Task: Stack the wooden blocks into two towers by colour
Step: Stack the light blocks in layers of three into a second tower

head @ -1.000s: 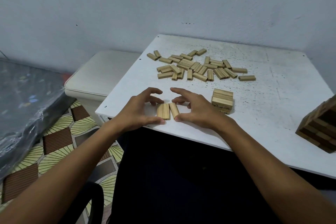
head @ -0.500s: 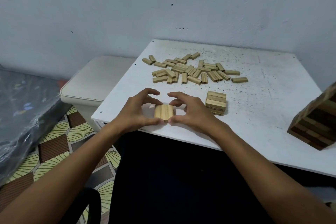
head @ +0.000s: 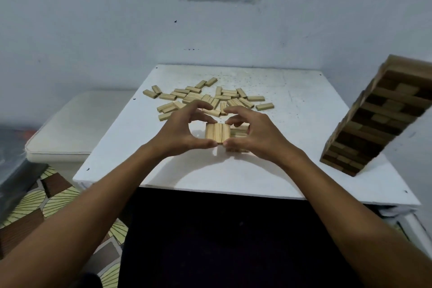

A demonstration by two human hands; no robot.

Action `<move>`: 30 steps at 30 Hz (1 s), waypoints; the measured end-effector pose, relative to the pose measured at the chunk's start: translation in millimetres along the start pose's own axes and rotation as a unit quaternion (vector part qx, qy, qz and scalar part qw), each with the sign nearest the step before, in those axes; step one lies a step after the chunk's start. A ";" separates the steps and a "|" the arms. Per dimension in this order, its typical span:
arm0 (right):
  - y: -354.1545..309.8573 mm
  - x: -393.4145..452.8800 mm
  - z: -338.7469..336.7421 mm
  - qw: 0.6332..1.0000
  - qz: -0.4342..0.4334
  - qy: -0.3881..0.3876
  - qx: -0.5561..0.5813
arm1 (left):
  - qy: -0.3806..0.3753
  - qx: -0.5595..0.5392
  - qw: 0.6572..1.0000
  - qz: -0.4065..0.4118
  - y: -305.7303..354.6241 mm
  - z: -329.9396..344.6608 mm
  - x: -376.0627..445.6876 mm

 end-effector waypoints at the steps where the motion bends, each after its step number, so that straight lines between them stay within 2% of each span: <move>1: 5.2 -0.9 -5.6 1.000 0.007 0.003 -0.005 | -0.008 -0.003 1.000 0.004 2.4 6.0 6.2; 11: 41.0 1.8 -28.9 0.999 0.046 0.012 -0.027 | -0.039 -0.006 0.999 -0.005 -2.5 39.9 40.5; 30: 50.1 5.2 -24.1 0.998 0.052 0.010 -0.045 | -0.047 0.002 0.999 -0.024 -12.5 45.6 41.5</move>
Point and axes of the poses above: each hand's wrist, its own x-axis towards the middle knuckle, its own z-axis out of the palm, y = z × x, the point moved 9 cm from there along x, towards the middle knuckle, and after that the axes turned 9 degrees about -x, right-handed, at the moved point
